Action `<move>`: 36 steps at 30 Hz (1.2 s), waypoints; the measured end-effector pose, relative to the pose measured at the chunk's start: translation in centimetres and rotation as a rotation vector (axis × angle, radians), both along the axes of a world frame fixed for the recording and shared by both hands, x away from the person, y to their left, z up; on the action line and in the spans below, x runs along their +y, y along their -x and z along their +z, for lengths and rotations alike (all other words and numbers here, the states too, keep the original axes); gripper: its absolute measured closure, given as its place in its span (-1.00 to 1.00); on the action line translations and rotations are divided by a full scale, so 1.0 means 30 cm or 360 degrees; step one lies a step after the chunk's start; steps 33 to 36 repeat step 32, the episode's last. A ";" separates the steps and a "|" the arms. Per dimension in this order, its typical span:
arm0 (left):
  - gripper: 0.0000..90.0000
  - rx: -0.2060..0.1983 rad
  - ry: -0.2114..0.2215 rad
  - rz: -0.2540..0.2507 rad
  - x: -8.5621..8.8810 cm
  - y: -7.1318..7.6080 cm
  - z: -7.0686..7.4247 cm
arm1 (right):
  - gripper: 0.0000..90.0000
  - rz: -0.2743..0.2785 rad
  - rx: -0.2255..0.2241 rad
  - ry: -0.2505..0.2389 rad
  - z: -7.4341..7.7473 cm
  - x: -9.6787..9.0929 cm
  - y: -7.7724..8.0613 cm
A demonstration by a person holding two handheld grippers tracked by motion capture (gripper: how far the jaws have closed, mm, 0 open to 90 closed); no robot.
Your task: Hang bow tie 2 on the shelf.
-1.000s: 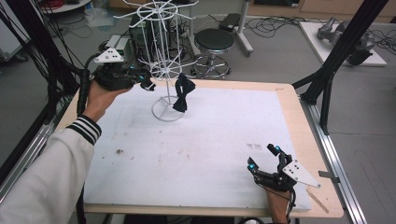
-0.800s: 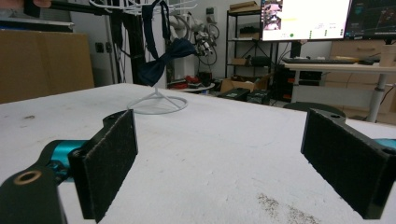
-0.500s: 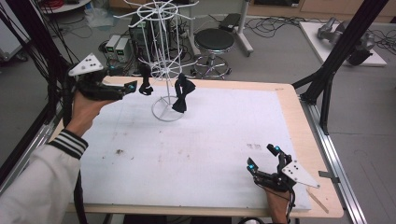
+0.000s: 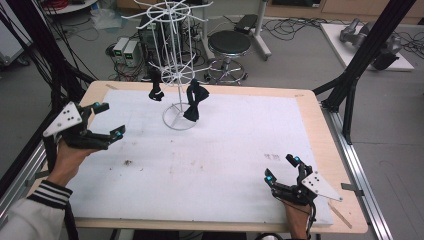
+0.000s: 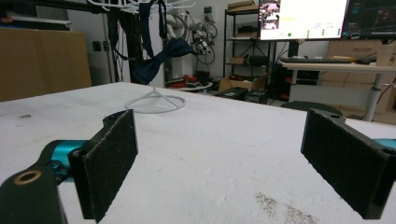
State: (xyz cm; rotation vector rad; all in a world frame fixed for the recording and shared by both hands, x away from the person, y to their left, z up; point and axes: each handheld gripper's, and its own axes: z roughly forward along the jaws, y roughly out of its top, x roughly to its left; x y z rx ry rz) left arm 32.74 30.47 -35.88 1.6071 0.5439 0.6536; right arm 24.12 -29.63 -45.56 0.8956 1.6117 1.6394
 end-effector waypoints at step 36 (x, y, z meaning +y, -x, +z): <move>-0.84 -0.0018 0.0253 0.0274 0.047 0.159 -0.320 | -0.77 -0.0022 -0.0008 0.0001 -0.001 0.001 0.002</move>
